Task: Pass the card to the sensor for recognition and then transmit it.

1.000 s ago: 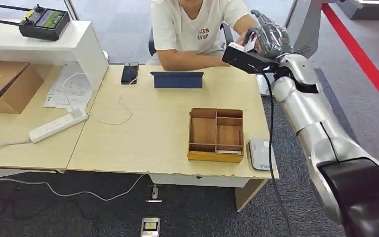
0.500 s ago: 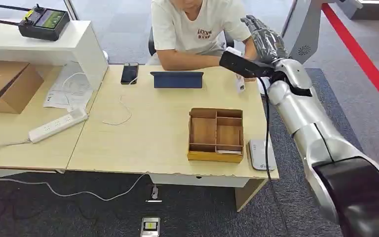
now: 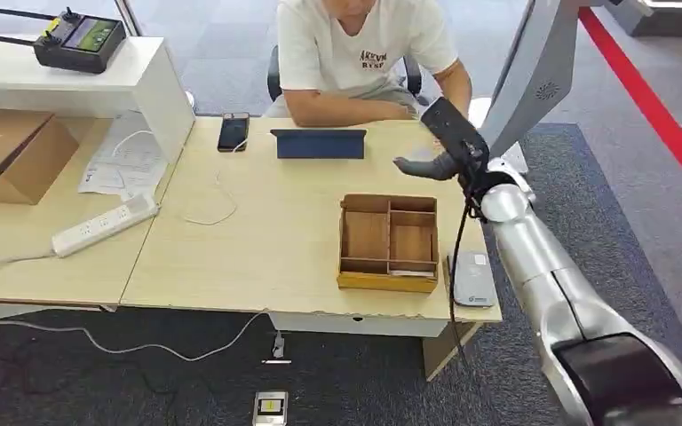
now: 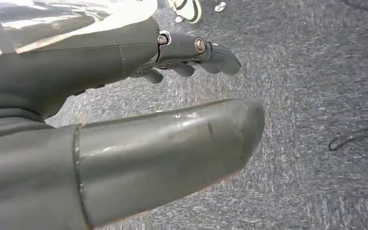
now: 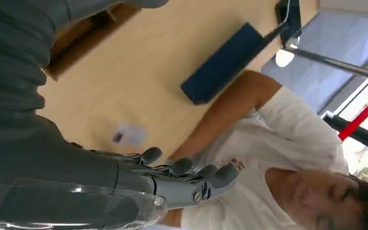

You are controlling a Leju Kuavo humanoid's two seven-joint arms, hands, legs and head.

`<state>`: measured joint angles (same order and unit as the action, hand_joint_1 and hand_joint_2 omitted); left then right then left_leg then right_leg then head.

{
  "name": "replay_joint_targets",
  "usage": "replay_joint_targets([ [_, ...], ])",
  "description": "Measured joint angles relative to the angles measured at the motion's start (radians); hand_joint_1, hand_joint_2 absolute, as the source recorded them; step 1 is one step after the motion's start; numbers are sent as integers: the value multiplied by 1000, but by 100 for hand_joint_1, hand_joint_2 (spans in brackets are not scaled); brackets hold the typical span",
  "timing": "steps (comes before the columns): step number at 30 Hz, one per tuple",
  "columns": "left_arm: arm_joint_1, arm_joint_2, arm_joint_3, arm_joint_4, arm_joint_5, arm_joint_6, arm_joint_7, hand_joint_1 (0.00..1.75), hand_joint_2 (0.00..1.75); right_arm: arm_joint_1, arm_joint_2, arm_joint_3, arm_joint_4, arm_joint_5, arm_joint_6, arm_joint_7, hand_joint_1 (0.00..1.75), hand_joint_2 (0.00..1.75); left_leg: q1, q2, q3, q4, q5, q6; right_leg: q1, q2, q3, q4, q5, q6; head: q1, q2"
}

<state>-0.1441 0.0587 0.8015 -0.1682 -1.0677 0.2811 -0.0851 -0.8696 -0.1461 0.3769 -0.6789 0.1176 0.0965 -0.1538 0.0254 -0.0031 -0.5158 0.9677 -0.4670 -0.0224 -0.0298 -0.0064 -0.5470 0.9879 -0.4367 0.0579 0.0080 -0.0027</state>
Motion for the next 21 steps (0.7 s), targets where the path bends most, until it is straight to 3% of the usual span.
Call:
replay_joint_targets([
  [11, 2, 14, 16, 0, 0, -10, 33, 0, 0, 347, -75, 0, -348, -12, -18, 112, 0, 175, 1, 0, 0, 0, -1, -1, 1, 0, 0, 0, -1, -1, 0, 0],
  [21, 1, 20, 24, 0, -2, -10, 26, 0, 0, 477, -111, 3, -518, 32, -49, 135, 0, 175, 1, 1, 0, 0, -1, -1, 1, 0, 0, 0, -1, -1, 0, 0],
])
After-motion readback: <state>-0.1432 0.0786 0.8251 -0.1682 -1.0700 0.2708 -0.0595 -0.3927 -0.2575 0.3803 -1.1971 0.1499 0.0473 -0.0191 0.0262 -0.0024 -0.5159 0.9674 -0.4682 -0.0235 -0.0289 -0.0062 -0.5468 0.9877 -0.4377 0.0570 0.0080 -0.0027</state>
